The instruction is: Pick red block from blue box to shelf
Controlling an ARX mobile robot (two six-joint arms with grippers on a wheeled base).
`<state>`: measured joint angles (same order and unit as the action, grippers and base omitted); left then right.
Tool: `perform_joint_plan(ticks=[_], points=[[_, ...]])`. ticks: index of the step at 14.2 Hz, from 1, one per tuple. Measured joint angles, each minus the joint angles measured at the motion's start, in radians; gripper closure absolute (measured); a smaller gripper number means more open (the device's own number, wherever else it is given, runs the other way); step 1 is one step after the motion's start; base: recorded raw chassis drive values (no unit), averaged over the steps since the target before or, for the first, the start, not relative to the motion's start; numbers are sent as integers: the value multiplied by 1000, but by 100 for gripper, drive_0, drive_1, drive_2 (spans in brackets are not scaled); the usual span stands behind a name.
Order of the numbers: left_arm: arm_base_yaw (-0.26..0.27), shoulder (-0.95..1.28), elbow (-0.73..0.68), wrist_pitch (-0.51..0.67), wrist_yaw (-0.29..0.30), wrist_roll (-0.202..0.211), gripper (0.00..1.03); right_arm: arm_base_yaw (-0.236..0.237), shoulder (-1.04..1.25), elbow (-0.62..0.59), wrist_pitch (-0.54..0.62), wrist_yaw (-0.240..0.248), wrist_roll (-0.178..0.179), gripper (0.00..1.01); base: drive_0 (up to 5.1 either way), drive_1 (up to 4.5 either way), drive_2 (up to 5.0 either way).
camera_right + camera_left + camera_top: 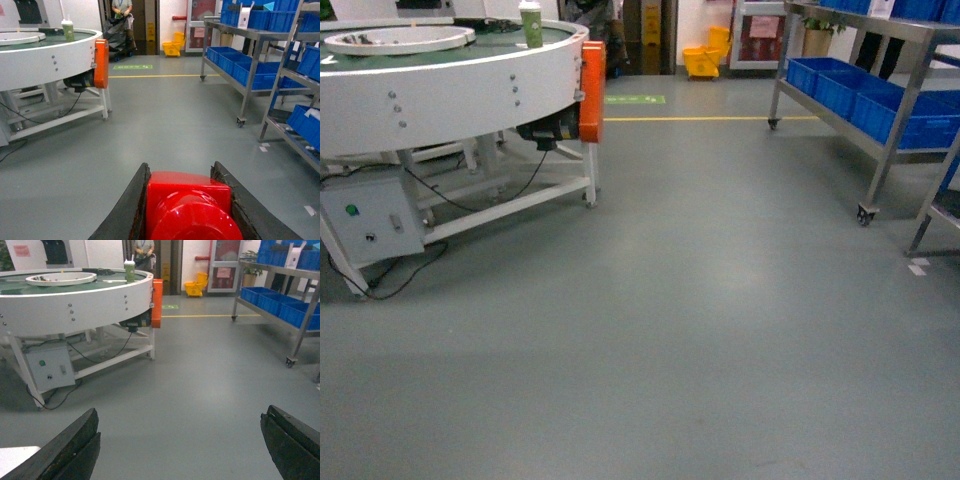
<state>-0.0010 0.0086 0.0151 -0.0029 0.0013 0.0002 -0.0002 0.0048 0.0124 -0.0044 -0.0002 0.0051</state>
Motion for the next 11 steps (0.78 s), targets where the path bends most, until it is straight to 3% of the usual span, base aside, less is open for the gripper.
perform_joint_plan(ticks=[11], points=[[0, 0, 0, -2, -2, 0, 5, 0, 0, 0, -2, 0, 0, 73, -2, 416, -419]])
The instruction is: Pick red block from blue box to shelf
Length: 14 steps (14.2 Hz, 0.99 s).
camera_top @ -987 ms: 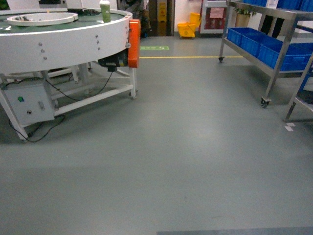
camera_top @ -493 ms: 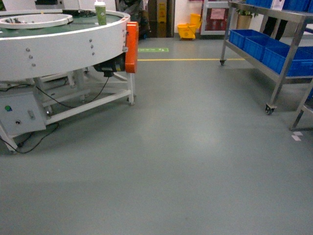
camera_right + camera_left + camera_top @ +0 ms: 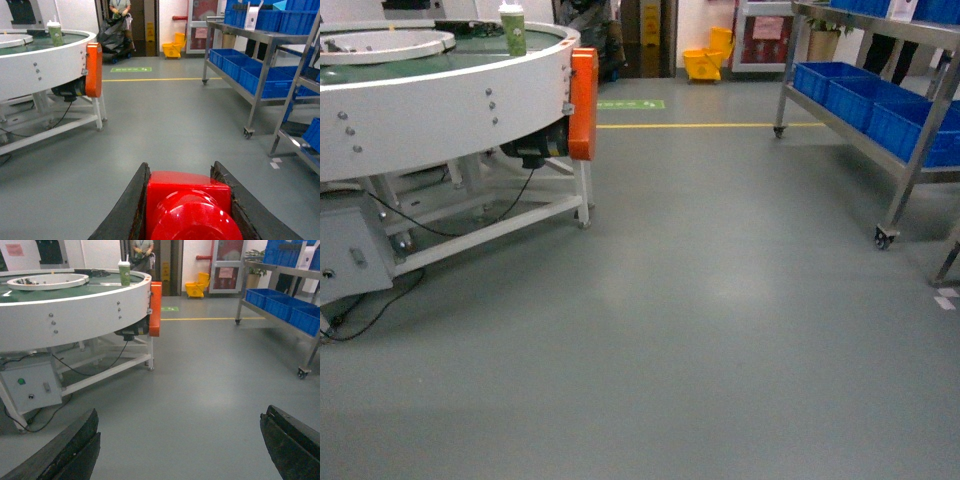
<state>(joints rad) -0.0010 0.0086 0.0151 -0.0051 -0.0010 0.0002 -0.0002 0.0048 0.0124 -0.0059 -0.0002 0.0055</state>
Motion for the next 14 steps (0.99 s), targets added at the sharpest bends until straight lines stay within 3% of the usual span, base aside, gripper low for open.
perform_joint_plan(ticks=[14], points=[[0, 0, 0, 1, 0, 0, 5, 0, 0, 0, 2, 0, 0, 73, 5, 436, -426]])
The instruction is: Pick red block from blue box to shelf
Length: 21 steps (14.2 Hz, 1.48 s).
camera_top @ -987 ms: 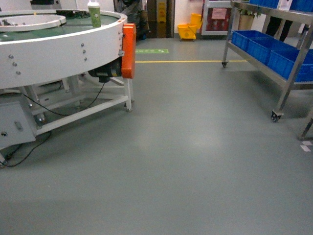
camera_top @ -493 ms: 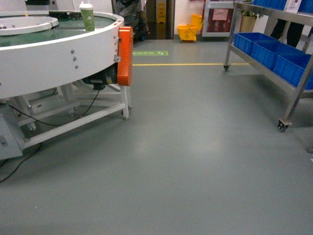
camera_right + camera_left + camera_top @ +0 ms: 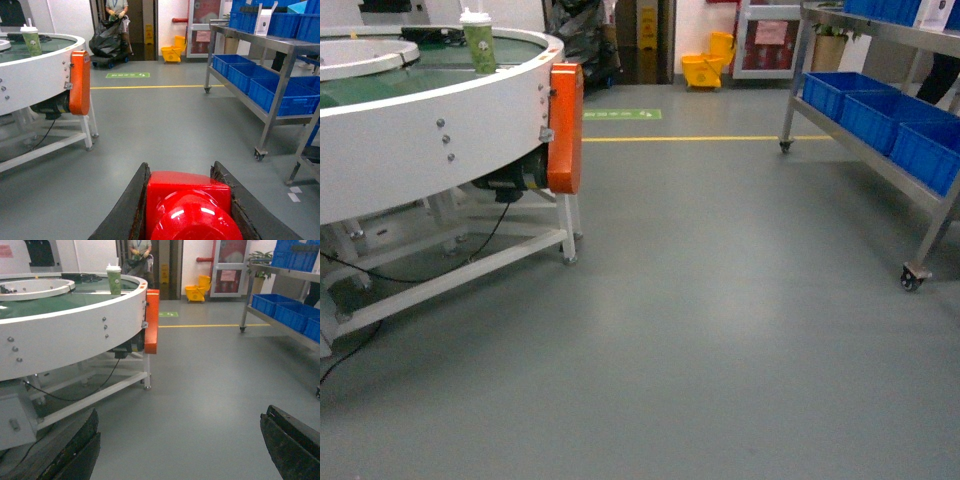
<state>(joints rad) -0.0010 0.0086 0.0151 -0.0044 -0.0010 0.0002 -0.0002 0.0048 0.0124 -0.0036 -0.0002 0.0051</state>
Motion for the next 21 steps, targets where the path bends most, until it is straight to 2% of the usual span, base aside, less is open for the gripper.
perform_joint_plan(ticks=[21], points=[[0, 0, 0, -2, 0, 0, 5, 0, 0, 0, 0, 0, 0, 73, 0, 433, -433]])
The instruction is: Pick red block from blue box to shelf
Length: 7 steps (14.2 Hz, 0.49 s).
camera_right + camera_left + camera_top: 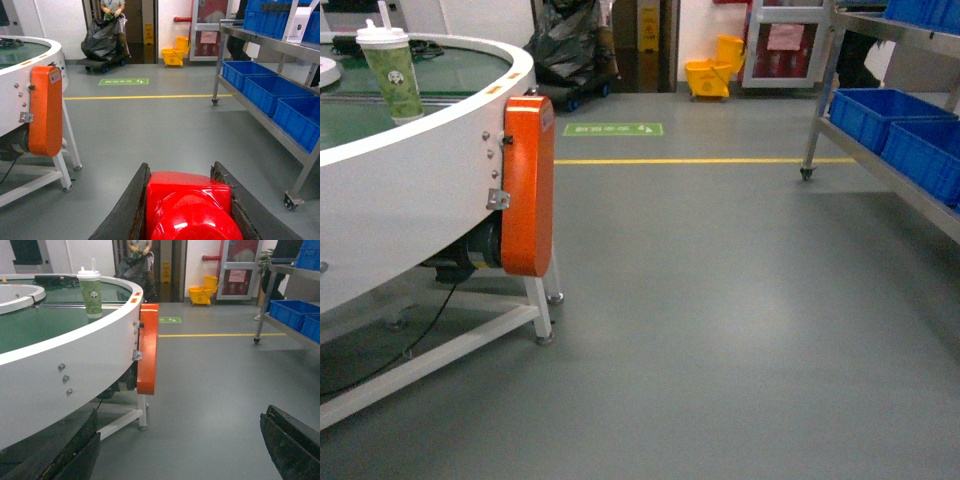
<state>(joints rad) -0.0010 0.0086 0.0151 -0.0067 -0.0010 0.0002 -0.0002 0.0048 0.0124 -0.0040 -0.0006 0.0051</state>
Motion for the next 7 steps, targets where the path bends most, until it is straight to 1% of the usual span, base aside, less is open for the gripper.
perform_joint_plan(ticks=[7], points=[[0, 0, 0, 1, 0, 0, 5, 0, 0, 0, 0, 0, 0, 73, 2, 435, -431]])
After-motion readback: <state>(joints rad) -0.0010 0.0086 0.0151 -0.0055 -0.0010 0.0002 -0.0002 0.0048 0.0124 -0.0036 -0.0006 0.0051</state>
